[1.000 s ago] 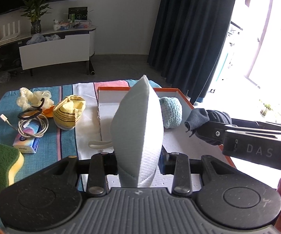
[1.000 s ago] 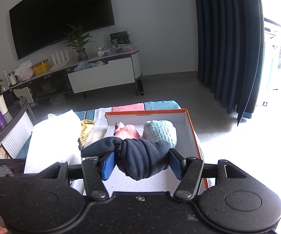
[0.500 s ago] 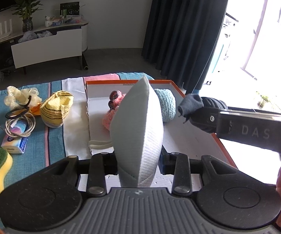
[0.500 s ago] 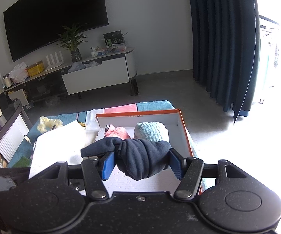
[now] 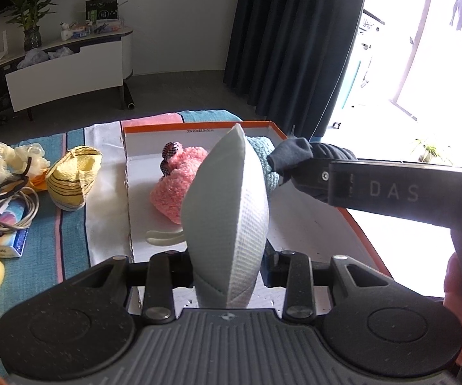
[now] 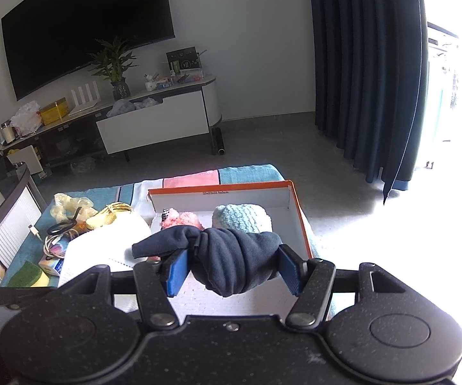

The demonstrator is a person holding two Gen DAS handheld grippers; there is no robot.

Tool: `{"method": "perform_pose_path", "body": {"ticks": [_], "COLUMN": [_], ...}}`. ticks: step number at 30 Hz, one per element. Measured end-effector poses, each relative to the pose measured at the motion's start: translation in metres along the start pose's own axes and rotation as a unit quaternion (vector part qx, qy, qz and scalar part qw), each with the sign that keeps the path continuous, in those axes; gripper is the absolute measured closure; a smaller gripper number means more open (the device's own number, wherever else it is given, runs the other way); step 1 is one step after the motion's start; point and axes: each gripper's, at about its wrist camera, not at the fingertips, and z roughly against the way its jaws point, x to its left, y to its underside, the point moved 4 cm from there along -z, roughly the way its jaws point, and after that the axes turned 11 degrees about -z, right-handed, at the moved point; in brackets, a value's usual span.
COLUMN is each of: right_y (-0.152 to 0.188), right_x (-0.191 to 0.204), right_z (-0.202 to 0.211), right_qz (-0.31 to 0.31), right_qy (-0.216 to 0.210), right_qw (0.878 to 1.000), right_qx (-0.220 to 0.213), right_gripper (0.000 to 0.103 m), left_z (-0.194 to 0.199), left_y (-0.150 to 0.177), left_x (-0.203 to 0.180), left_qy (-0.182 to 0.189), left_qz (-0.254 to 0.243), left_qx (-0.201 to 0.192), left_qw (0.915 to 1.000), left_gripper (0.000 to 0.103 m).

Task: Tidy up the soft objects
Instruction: 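Lower the mask and sock into the box and open both tools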

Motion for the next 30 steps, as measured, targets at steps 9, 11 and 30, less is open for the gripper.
{"method": "perform_pose_path", "body": {"ticks": [9, 11, 30], "right_y": [-0.001, -0.003, -0.012], "right_x": [-0.004, -0.004, -0.017], "right_z": [-0.016, -0.018, -0.001], "right_qz": [-0.001, -0.001, -0.025], "right_qy": [0.008, 0.012, 0.019], "right_qw": [1.0, 1.0, 0.999], "right_qx": [0.008, 0.002, -0.032], "right_gripper": [0.025, 0.025, 0.025], "left_z": [-0.014, -0.017, -0.008], "left_y": [0.0, 0.0, 0.002], "left_x": [0.002, 0.002, 0.001], "left_qy": [0.002, 0.003, 0.029], "left_qz": [0.003, 0.002, 0.009], "left_qx": [0.01, 0.012, -0.003], "left_qw": [0.9999, 0.9999, 0.9995], "left_gripper": [0.067, 0.067, 0.023]}}
